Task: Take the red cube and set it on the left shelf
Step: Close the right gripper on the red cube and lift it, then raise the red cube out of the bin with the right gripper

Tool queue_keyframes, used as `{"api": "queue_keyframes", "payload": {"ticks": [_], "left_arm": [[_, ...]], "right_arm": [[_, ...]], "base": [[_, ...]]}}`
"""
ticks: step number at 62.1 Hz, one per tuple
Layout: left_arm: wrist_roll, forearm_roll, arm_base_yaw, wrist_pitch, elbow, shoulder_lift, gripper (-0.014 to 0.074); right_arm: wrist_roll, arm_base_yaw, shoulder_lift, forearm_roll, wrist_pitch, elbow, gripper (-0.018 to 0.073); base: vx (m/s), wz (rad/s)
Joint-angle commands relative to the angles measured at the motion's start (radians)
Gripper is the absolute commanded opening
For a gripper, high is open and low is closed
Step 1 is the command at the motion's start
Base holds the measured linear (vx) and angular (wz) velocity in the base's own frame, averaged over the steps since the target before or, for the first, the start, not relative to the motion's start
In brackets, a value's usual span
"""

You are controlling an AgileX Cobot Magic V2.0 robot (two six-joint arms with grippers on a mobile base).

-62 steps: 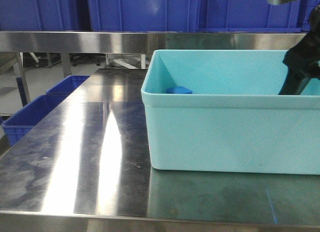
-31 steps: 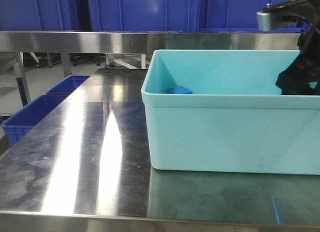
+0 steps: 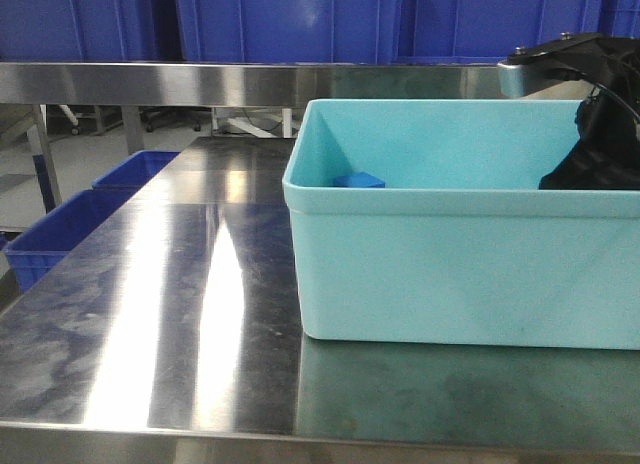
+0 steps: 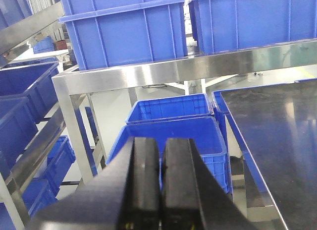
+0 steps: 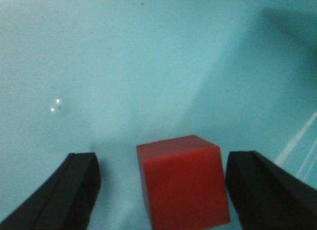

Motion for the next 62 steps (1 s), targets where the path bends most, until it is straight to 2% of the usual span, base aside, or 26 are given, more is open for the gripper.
{"api": "queue_keyframes", "payload": {"ticks": [1, 10, 16, 19, 26, 30, 33, 37, 51, 62], "left_arm": [[0.001, -0.005, -0.007, -0.090, 0.022, 0.000, 0.0106], [0.001, -0.005, -0.007, -0.090, 0.022, 0.000, 0.0106], [0.001, -0.005, -0.007, -0.090, 0.022, 0.000, 0.0106], [0.001, -0.005, -0.007, -0.090, 0.022, 0.000, 0.0106], [0.001, -0.005, -0.007, -0.090, 0.022, 0.000, 0.0106], [0.001, -0.005, -0.007, -0.090, 0.022, 0.000, 0.0106], [0.001, -0.005, -0.007, -0.090, 0.022, 0.000, 0.0106], [0.001, -0.005, -0.007, -0.090, 0.022, 0.000, 0.0106], [0.001, -0.005, -0.007, -0.090, 0.022, 0.000, 0.0106], [0.001, -0.005, -0.007, -0.090, 0.022, 0.000, 0.0106]], "right_arm": [[-0.008, -0.003, -0.038, -0.021, -0.049, -0.035, 0.0626], [-0.008, -0.003, -0.036, -0.026, -0.051, -0.035, 0.0620], [-0.007, -0.003, -0.035, -0.030, -0.054, -0.035, 0.0544], [-0.007, -0.003, -0.035, -0.032, -0.061, -0.035, 0.0481], [-0.007, -0.003, -0.035, -0.034, -0.064, -0.035, 0.0263], [-0.007, -0.003, -0.036, -0.034, -0.064, -0.035, 0.0109], [-0.007, -0.003, -0.039, -0.034, -0.064, -0.036, 0.0038], [-0.007, -0.003, -0.048, -0.034, -0.064, -0.046, 0.0069], [-0.007, -0.003, -0.119, -0.034, -0.095, -0.124, 0.0057], [0.002, -0.003, -0.213, -0.008, -0.187, -0.155, 0.0057]], "base": [[0.00, 0.00], [0.00, 0.00], [0.00, 0.00], [0.00, 0.00], [0.00, 0.00], [0.00, 0.00], [0.00, 0.00], [0.00, 0.00], [0.00, 0.00], [0.00, 0.00]]}}
